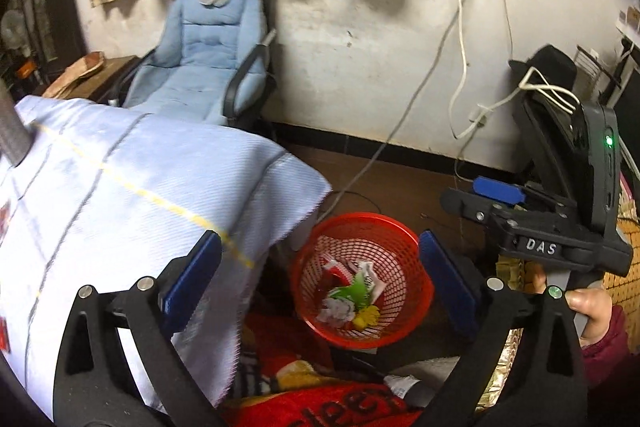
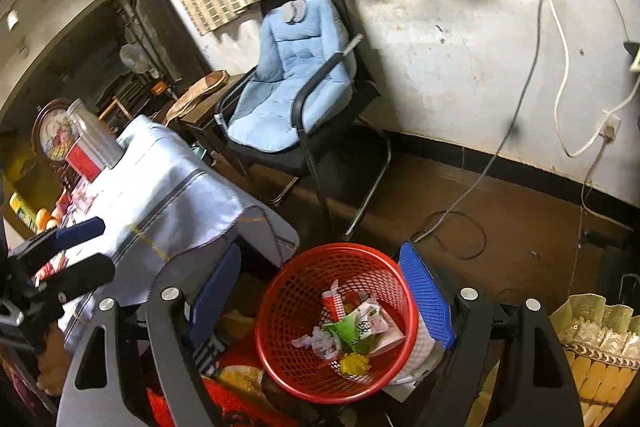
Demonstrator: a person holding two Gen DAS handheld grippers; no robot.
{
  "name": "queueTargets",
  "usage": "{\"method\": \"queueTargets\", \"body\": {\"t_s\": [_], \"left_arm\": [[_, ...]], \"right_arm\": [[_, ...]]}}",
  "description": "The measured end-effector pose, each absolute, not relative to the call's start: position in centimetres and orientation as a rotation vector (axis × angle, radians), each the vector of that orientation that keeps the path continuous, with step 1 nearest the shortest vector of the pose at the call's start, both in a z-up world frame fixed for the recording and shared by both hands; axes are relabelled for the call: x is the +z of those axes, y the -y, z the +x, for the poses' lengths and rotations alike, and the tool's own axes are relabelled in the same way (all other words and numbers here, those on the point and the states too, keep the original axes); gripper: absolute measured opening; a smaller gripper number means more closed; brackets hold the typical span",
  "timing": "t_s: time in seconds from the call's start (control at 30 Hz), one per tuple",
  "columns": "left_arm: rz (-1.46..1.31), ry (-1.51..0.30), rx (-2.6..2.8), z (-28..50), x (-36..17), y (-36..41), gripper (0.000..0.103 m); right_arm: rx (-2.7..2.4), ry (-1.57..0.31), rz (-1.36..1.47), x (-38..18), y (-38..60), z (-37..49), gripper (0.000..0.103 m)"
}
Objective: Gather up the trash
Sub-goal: 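Move both tools back over the table toward the red mesh net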
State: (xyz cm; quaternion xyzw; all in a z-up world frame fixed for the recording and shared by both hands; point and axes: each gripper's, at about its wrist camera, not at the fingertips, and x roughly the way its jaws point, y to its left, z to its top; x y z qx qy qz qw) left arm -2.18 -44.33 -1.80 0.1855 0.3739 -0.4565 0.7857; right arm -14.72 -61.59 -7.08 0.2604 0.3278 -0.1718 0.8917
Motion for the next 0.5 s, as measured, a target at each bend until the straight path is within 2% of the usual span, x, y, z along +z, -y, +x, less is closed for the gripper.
{"method": "queueTargets", "body": {"t_s": [0.5], "left_arm": [[0.281,-0.697,-0.806,-1.1,2.4,33.7,0.096]], "right_arm": [[-0.269,-0.606,0.412,-1.4,56.0,-14.1,0.085]]}}
